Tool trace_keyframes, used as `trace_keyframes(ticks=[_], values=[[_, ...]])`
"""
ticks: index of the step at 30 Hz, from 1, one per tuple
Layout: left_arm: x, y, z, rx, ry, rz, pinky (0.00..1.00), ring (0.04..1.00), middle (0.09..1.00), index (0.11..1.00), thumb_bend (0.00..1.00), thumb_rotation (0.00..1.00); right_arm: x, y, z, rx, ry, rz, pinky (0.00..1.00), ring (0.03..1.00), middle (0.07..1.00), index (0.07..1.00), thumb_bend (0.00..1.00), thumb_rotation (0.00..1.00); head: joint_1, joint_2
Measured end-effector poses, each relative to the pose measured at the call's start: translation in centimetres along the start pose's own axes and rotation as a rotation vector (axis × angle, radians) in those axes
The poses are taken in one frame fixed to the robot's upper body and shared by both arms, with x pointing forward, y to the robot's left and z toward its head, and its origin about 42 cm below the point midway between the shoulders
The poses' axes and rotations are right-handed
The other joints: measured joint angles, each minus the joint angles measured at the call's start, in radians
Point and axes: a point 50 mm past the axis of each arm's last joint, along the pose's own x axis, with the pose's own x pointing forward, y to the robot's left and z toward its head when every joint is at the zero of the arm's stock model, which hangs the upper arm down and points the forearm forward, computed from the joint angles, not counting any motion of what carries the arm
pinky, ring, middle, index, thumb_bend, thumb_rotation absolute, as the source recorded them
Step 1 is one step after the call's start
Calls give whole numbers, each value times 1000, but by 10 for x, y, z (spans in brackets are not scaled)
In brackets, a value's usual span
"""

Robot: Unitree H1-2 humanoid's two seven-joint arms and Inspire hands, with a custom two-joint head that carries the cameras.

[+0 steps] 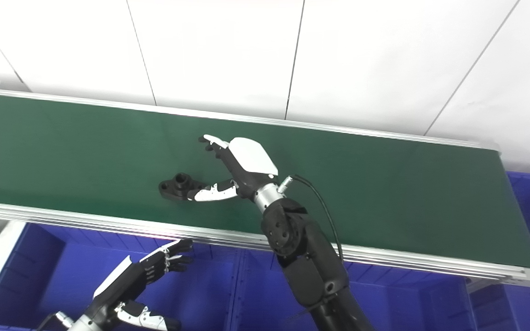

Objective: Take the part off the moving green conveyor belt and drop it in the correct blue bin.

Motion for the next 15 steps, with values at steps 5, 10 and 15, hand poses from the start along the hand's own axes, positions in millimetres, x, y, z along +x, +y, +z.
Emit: trace_keyframes(ticks=[5,10,15], values=[[-4,-3,-1,2,10,6,789,838,907,876,691,186,5,12,-3,-23,17,37,715,800,849,891,797,351,6,5],[-4,-8,3,13,3,12,790,831,906,878,684,194,6,25,-10,-68,39,53,702,794,842,882,807,304,14,12],[-2,-10,5,33,-3,20,781,829,904,879,676,189,10,26,-12,-104,29,52,684,777,824,869,793,231,15,24]])
